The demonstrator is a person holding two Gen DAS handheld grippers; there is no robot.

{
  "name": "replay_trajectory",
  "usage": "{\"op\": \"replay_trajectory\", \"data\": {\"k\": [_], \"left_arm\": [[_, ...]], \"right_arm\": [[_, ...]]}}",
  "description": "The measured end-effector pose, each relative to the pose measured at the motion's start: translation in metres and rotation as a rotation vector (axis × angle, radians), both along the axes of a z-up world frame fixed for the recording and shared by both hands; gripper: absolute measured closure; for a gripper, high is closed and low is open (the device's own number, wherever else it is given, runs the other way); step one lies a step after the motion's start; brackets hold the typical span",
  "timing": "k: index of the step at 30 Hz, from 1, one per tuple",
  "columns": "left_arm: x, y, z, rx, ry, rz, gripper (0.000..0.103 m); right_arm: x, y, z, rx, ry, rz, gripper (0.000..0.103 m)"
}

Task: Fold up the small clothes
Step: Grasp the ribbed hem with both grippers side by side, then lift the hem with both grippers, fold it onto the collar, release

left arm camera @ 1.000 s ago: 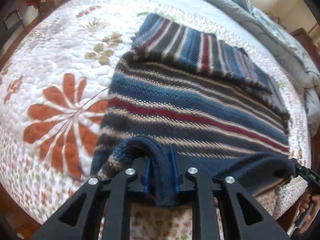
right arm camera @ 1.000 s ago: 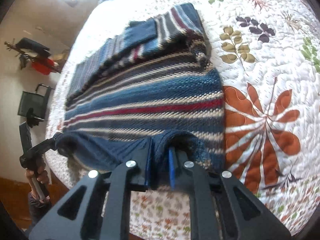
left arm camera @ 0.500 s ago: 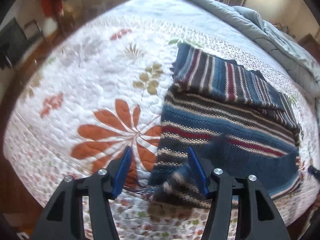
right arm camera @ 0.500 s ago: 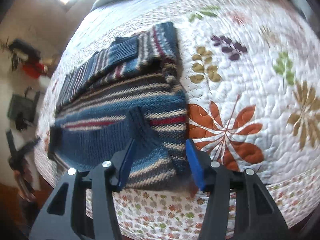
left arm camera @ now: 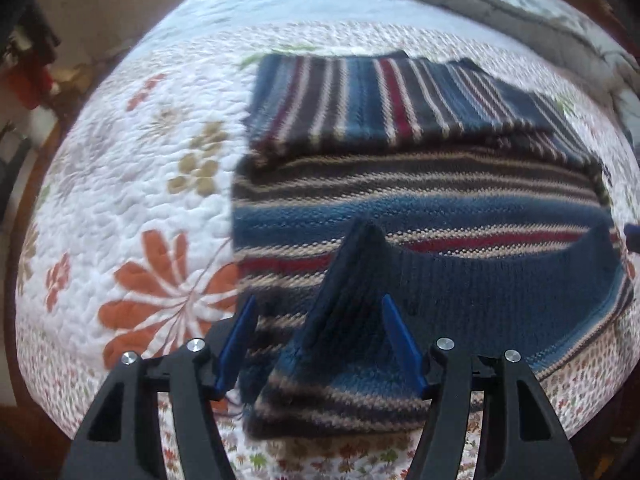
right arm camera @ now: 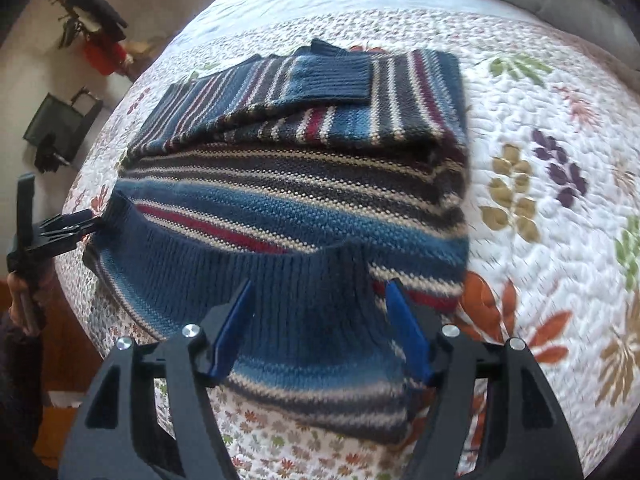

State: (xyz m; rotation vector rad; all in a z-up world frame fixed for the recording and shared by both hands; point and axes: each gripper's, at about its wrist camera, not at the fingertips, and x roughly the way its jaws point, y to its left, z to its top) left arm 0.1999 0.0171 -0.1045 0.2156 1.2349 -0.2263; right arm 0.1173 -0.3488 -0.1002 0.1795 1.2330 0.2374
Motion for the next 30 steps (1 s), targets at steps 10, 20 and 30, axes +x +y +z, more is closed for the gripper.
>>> {"op": "replay_trajectory", "data": {"k": [10, 20, 30], "left_arm": [[0.008, -0.029, -0.021, -0.038, 0.081, -0.113, 0.039], [-0.002, -0.013, -0.015, -0.083, 0.049, -0.043, 0.092], [0.007, -0.010, 0.031, -0.115, -0.059, 0.015, 0.092]], "right_arm": [[0.014, 0.006, -0.033, 0.043, 0.075, 0.064, 0.061], [-0.008, 0.000, -0.011, 0.070, -0.004, 0.068, 0.093], [0.006, -0.010, 0.032, 0.071, -0.091, 0.017, 0.094]]}}
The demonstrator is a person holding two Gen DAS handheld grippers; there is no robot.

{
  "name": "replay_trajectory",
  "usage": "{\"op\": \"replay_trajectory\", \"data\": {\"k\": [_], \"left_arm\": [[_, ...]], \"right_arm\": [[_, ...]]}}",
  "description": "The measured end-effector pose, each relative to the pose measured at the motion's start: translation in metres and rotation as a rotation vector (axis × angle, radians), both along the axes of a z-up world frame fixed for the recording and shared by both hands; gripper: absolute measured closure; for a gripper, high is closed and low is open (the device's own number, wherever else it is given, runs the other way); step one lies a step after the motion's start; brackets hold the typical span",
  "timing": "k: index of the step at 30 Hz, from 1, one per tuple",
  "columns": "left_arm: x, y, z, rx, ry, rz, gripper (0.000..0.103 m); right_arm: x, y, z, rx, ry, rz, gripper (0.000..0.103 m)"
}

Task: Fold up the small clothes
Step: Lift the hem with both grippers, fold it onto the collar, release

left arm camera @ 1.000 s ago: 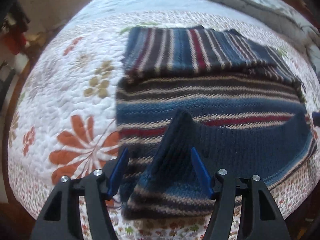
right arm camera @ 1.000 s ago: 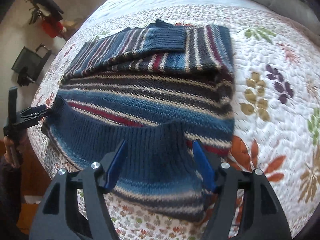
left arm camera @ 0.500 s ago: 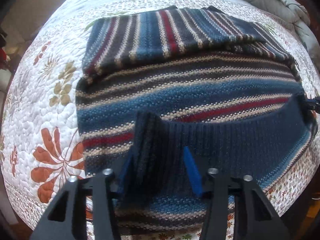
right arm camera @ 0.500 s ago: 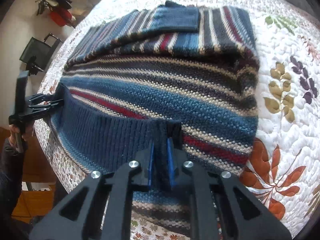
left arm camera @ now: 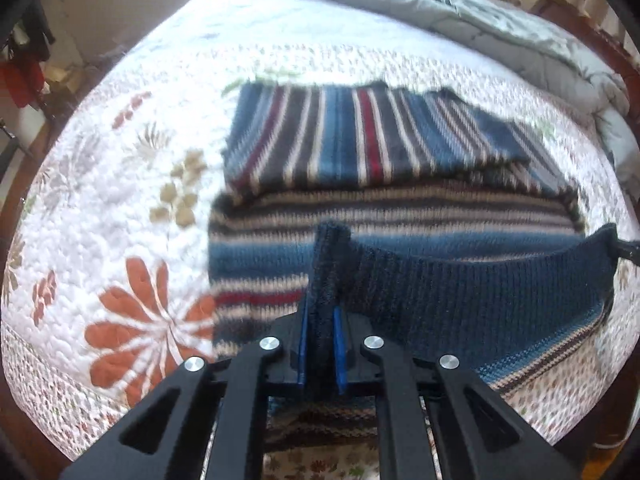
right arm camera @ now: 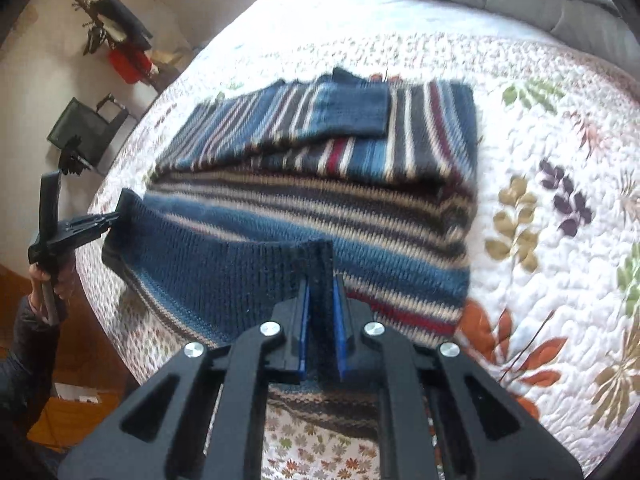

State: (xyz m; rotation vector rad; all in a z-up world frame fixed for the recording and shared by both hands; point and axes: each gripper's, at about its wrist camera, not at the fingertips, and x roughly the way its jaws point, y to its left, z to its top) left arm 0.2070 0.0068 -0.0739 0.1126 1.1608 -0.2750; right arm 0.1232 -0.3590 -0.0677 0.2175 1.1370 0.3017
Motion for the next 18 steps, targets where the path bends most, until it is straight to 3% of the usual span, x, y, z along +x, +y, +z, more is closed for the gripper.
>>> {"op": "replay_trajectory", "data": {"k": [7, 14, 18], "left_arm": [[0.045, -0.008, 0.024, -0.026, -0.053, 0.049, 0.092], [0.117, -0.029, 0.059, -0.025, -0.147, 0.086, 0.092], [0.167, -0.044, 0.059, 0.003, -0.180, 0.116, 0.092]], "right_arm": [[0.041, -0.018, 0.021, 0.003, -0.046, -0.066, 0.094], [0.116, -0.027, 0.054, -0.032, -0.115, -0.101, 0.094], [0.165, -0.032, 0.055, -0.075, -0.122, -0.134, 0.094]]}}
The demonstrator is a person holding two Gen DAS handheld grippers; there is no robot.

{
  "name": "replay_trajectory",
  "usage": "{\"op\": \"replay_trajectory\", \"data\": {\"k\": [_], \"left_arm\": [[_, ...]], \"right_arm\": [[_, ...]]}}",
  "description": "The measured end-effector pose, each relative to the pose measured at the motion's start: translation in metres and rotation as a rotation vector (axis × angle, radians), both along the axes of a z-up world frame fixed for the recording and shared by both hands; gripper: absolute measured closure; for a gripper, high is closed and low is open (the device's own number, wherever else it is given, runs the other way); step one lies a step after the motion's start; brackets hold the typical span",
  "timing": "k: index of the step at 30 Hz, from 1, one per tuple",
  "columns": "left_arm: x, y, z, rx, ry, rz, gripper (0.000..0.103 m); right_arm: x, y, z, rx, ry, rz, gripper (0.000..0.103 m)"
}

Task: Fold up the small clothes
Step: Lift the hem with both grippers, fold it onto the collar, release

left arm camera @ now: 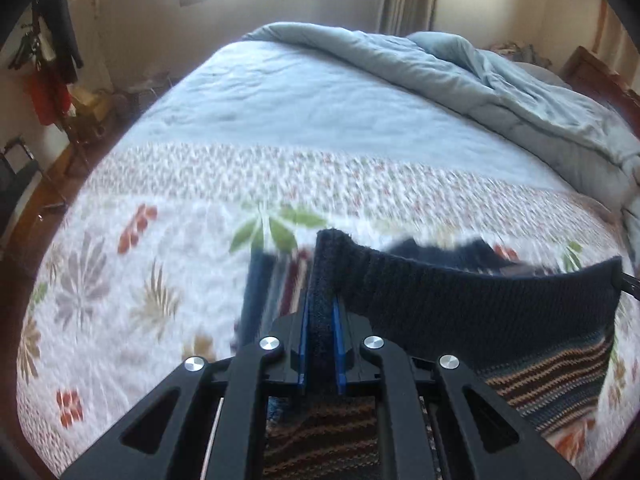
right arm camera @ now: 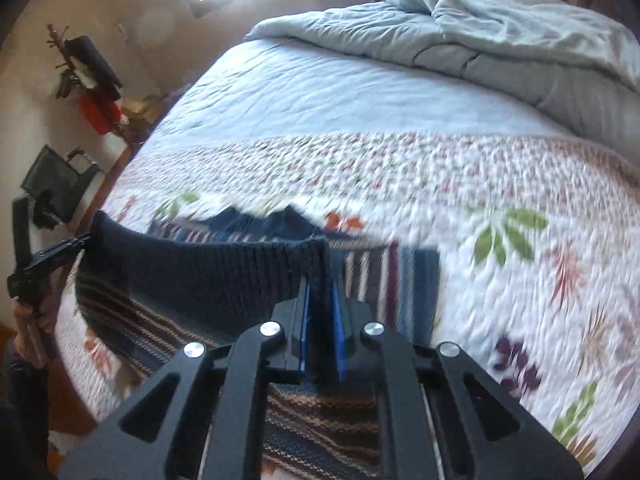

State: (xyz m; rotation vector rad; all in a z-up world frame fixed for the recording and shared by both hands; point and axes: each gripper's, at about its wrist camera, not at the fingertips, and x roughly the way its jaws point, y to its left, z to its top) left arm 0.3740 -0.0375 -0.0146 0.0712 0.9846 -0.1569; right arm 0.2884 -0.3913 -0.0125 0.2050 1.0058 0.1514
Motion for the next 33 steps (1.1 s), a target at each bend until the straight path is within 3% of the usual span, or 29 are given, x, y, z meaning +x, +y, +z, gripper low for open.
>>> {"op": "replay_trajectory", "data": {"k": [4, 8, 16, 22, 26, 28, 31, 33], "left_arm": [[0.040, -0.014, -0.015, 0.034, -0.008, 0.018, 0.092], [0.071, -0.024, -0.049, 0.073, 0.067, 0.030, 0.092], [0.096, -0.026, -0.104, 0.204, 0.100, 0.057, 0.092], [0.104, -0.013, -0.128, 0.215, 0.166, 0.078, 0.092], [0.098, -0.011, -0.126, 0.225, 0.156, 0.078, 0.088], [0.090, -0.007, -0.117, 0.196, 0.160, 0.075, 0.088], [0.065, 0.005, -0.098, 0.190, 0.147, 0.042, 0.085], [0.040, 0.017, -0.084, 0.174, 0.138, 0.013, 0.076]], "right_arm": [[0.046, -0.008, -0.016, -0.009, 0.025, -0.031, 0.094], [0.078, -0.015, -0.045, -0.040, 0.084, -0.052, 0.094], [0.102, -0.031, -0.096, -0.035, 0.145, -0.095, 0.094], [0.105, -0.032, -0.133, -0.044, 0.197, -0.104, 0.094], [0.102, -0.023, -0.135, -0.080, 0.186, -0.099, 0.086], [0.094, -0.023, -0.126, -0.049, 0.172, -0.090, 0.072], [0.062, -0.025, -0.104, -0.027, 0.143, -0.043, 0.070], [0.037, -0.029, -0.094, -0.008, 0.138, -0.021, 0.070]]}}
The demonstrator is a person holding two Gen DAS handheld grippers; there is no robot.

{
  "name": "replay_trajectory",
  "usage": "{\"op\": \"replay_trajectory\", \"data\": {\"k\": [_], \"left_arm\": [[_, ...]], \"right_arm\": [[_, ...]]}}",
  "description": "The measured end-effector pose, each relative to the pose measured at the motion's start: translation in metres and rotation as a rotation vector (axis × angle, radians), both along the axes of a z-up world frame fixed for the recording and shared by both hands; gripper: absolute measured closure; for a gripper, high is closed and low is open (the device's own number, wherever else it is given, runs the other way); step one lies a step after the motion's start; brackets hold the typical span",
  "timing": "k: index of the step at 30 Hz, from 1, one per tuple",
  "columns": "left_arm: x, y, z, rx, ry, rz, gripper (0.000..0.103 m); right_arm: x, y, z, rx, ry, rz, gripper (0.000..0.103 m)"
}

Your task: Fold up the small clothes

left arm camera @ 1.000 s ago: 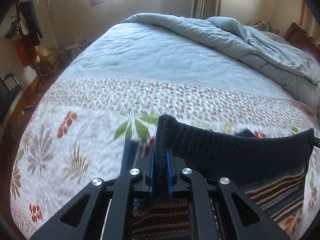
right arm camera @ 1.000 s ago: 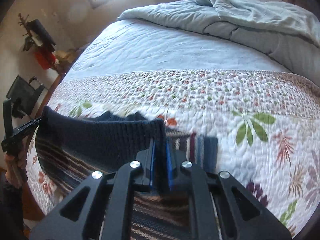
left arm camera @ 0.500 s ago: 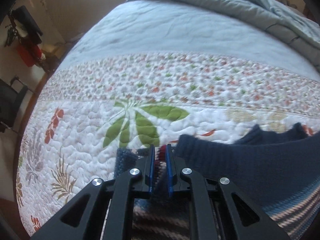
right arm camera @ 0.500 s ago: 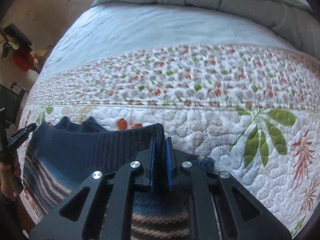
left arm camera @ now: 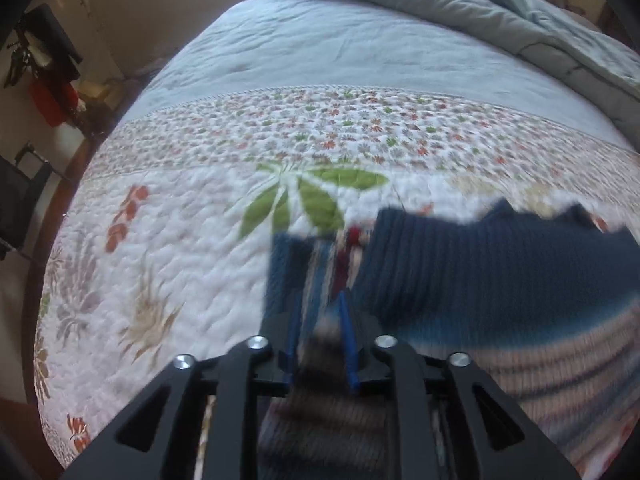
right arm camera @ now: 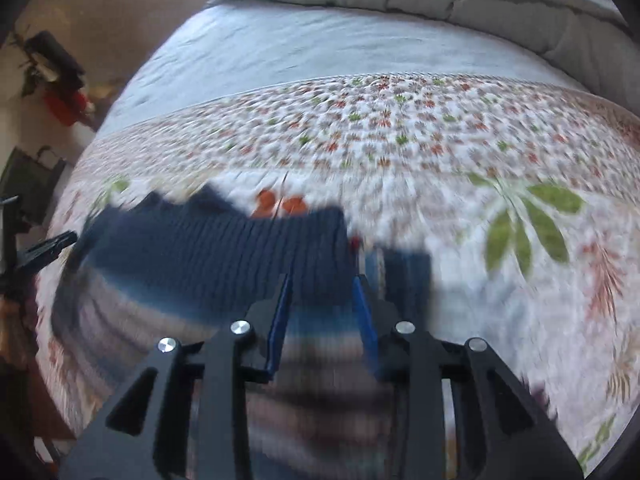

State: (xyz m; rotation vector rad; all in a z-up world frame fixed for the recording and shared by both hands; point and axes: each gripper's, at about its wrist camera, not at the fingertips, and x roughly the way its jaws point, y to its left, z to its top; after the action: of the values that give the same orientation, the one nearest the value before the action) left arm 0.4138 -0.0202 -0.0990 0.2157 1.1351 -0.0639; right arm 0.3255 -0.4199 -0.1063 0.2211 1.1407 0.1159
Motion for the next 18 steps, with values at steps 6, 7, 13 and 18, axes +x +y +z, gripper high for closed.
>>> {"op": "replay_trajectory", "data": {"k": [6, 7, 13, 18], "left_arm": [[-0.085, 0.054, 0.012, 0.027, -0.014, 0.008, 0.070], [-0.090, 0.062, 0.011, 0.020, -0.010, 0.013, 0.069], [-0.128, 0.079, -0.008, 0.056, 0.005, 0.016, 0.067], [-0.132, 0.083, -0.016, 0.024, 0.017, 0.078, 0.067]], "right_arm": [[-0.104, -0.010, 0.012, 0.004, 0.024, 0.050, 0.060], [-0.114, -0.010, 0.011, 0.012, 0.032, 0.052, 0.059], [-0.158, -0.016, -0.013, 0.104, 0.079, 0.045, 0.057], [-0.156, -0.002, -0.029, 0.145, 0.115, 0.063, 0.057]]}}
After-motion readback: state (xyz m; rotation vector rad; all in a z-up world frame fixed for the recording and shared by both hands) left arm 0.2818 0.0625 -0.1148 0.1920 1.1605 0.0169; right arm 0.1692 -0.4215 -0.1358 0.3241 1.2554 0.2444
